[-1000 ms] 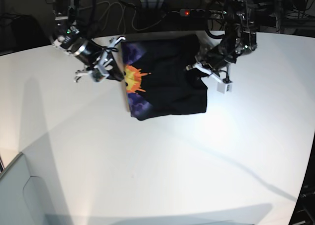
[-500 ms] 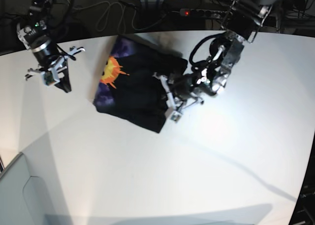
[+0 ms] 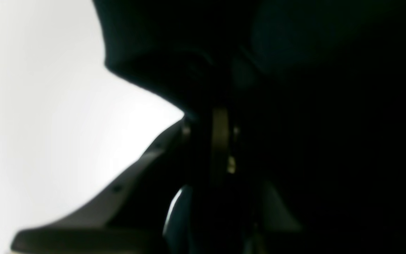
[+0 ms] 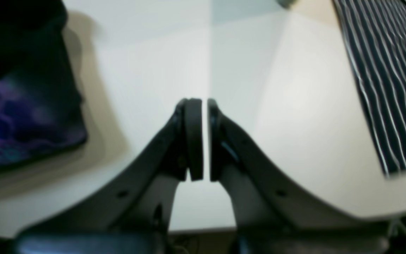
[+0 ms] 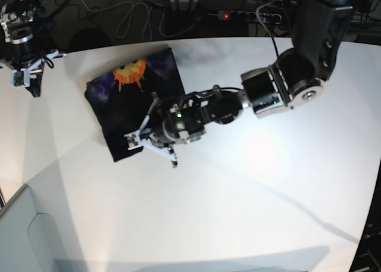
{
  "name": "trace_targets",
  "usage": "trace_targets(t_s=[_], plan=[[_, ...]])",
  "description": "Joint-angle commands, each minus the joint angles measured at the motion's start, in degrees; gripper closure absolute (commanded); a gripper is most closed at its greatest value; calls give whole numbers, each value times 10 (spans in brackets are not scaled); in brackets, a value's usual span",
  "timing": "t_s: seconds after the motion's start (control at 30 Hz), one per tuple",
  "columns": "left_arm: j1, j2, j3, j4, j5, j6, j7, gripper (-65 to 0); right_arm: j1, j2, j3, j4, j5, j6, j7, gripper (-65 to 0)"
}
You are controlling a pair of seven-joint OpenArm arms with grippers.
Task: Fold the T-shirt properly
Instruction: 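Press and flatten the folded bundle with the left gripper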
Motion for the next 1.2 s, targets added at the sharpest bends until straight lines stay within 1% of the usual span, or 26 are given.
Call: trace_targets(t_s=[0.0, 0.07, 0.13, 0.23, 0.33, 0.4, 0.47, 0.53, 0.8, 0.87, 0.93, 1.1, 1.17], plan=[[-24, 14, 12, 2, 12, -20, -9, 0, 1, 2, 5, 12, 9, 4, 16, -1], [-30, 28, 32, -12, 40, -73, -11, 0, 0, 1, 14, 12, 8, 4, 16, -1], [-30, 44, 33, -22, 83, -115, -11, 0, 0, -5, 19, 12, 8, 4, 16, -1], [-26, 57, 38, -33, 164, -153, -11, 0, 0, -12, 29, 13, 8, 4, 16, -1], [-13, 69, 38, -38, 244, -175, -11, 0, 0, -22, 31, 13, 8, 4, 16, -1], [-12, 74, 38, -38, 277, -192, -11, 0, 0, -24, 31, 13, 8, 4, 16, -1], [-12, 79, 35, -38, 285, -200, -11, 0, 0, -25, 31, 13, 8, 4, 16, -1], [-12, 79, 35, -38, 285, -200, -9, 0, 0, -33, 31, 13, 8, 4, 16, -1], [-11, 75, 34, -40, 288, -197, -3, 0, 1, -35, 27, 13, 8, 4, 16, -1], [-11, 75, 33, -40, 288, -197, 13, -12, 2, -35, 27, 13, 8, 4, 16, -1], [-11, 75, 33, -39, 288, -197, 30, -99, 2, -35, 27, 13, 8, 4, 16, -1], [-14, 75, 33, -33, 288, -197, 33, -385, 1, -36, 27, 13, 8, 4, 16, -1], [-15, 75, 26, -33, 289, -197, 34, -463, 1, -36, 27, 13, 8, 4, 16, -1]])
